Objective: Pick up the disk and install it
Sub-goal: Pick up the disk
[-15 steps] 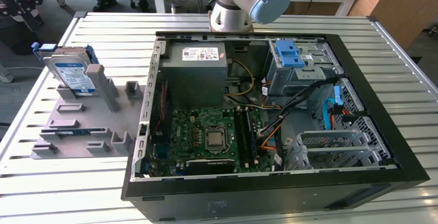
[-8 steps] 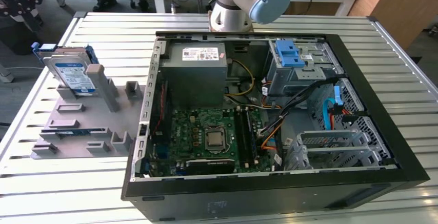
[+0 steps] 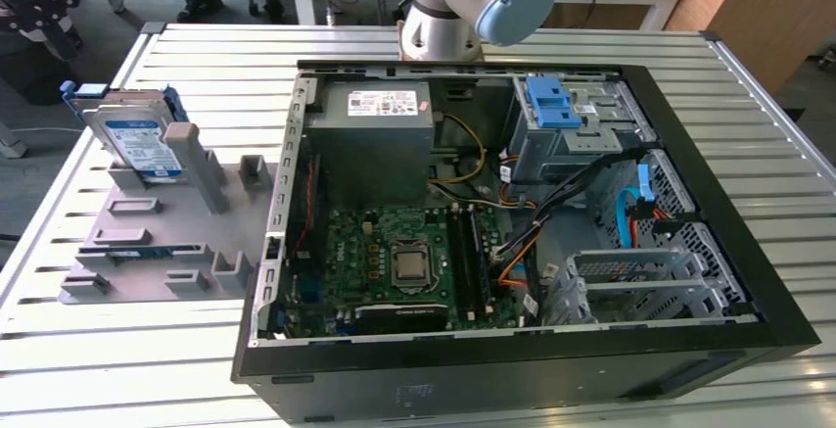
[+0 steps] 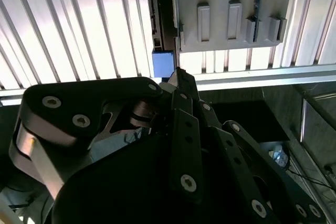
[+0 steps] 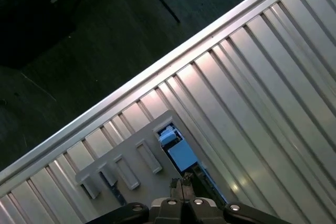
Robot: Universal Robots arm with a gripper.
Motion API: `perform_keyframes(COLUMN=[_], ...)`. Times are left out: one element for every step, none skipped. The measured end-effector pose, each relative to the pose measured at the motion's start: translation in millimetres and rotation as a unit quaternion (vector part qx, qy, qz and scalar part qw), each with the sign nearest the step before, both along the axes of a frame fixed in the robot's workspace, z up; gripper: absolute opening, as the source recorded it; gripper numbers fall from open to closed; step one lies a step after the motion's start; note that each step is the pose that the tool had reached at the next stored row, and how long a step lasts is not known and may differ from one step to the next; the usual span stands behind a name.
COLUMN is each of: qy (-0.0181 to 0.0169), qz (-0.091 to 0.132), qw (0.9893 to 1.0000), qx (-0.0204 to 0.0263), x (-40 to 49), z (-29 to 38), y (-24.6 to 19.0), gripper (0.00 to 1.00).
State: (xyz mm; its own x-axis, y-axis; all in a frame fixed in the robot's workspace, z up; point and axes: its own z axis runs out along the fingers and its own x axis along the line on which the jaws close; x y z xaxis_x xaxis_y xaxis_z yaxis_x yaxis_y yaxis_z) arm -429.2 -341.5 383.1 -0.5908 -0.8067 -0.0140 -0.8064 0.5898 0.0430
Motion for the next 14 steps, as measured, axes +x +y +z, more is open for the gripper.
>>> perform_keyframes(qy=[-0.0001,-0.0001,-0.0001,-0.0001,-0.0002,-0.0002,-0.0003,-0.0004,-0.0004,-0.0005,-0.0006,-0.0008,-0.0009,-0.0009], qz=[0.005,0.009,0.015,0.02,0.027,0.033,0.04,0.046,0.053,0.06,0.068,0.075,0.083,0.09], qw=[1.0,1.0,0.9999,0.9998,0.9996,0.9994,0.9992,0.9989,0.9986,0.9982,0.9977,0.9972,0.9966,0.9959], qx=[0.0,0.0,0.0,0.0,0.0,0.0,0.0,0.0,0.0,0.0,0.0,0.0,0.0,0.0], x=[0.0,0.0,0.0,0.0,0.0,0.0,0.0,0.0,0.0,0.0,0.0,0.0,0.0,0.0], z=[0.0,0.0,0.0,0.0,0.0,-0.1,-0.1,-0.1,-0.1,-0.1,-0.1,-0.2,-0.2,-0.2], y=[0.0,0.0,0.0,0.0,0.0,0.0,0.0,0.0,0.0,0.0,0.0,0.0,0.0,0.0], gripper=[0.11,0.11,0.11,0.11,0.11,0.11,0.11,0.11,0.11,0.11,0.11,0.11,0.11,0.11])
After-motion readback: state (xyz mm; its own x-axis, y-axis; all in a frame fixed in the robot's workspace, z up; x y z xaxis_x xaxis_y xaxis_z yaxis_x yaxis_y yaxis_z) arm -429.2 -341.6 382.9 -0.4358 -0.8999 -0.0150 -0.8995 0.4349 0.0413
